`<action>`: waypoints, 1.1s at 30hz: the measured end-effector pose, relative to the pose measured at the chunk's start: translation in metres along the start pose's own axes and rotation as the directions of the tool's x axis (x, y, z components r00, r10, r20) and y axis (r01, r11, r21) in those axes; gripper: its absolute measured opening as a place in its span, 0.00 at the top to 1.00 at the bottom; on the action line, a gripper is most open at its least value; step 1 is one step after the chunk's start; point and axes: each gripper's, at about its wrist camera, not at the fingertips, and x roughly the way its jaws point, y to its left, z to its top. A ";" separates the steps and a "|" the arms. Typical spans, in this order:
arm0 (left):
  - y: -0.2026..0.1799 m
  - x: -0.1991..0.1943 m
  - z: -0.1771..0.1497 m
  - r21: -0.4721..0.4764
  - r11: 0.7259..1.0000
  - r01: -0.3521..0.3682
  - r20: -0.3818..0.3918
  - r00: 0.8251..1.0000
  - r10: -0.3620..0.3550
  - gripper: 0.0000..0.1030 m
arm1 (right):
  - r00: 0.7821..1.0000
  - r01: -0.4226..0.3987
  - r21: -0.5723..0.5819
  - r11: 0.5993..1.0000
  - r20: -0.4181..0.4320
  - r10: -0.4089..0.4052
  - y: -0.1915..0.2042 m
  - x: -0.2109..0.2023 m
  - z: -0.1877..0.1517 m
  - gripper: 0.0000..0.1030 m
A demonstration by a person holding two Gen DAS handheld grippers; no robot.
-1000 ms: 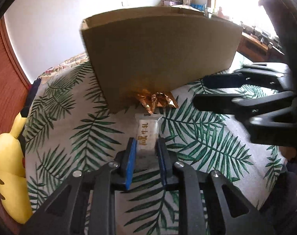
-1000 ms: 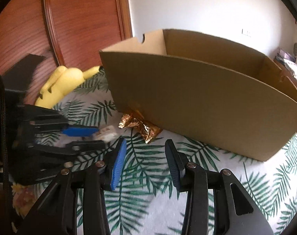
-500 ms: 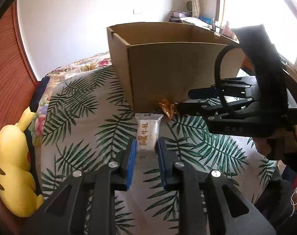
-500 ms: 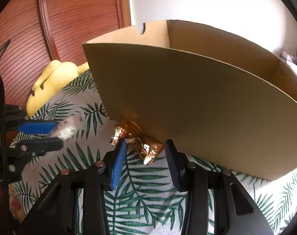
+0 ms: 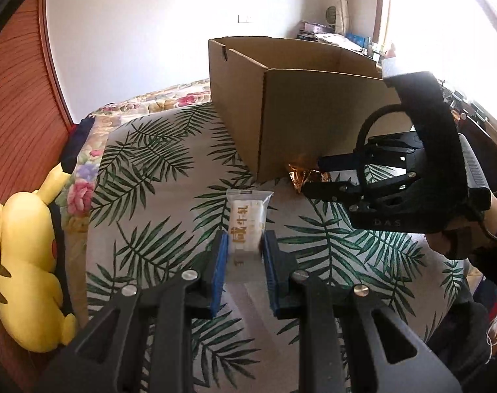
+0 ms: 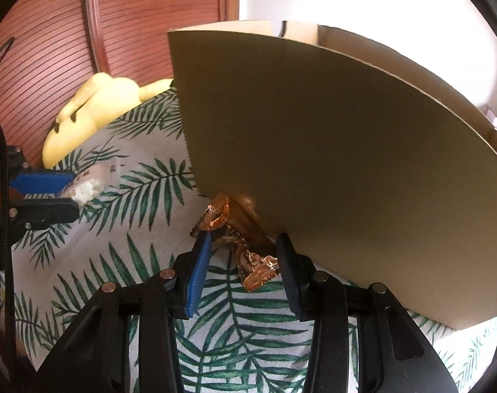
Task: Organize snacks
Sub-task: 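Close the left gripper on the small white packet while the right gripper grasps the gold wrapper, then lift both held packets and carry them over the open box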
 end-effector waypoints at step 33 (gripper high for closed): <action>-0.041 -0.029 0.029 0.035 0.999 0.031 0.083 0.996 -0.034 0.81 | 0.991 -0.032 0.051 0.998 0.132 0.025 -0.020 -0.095 -0.040 0.81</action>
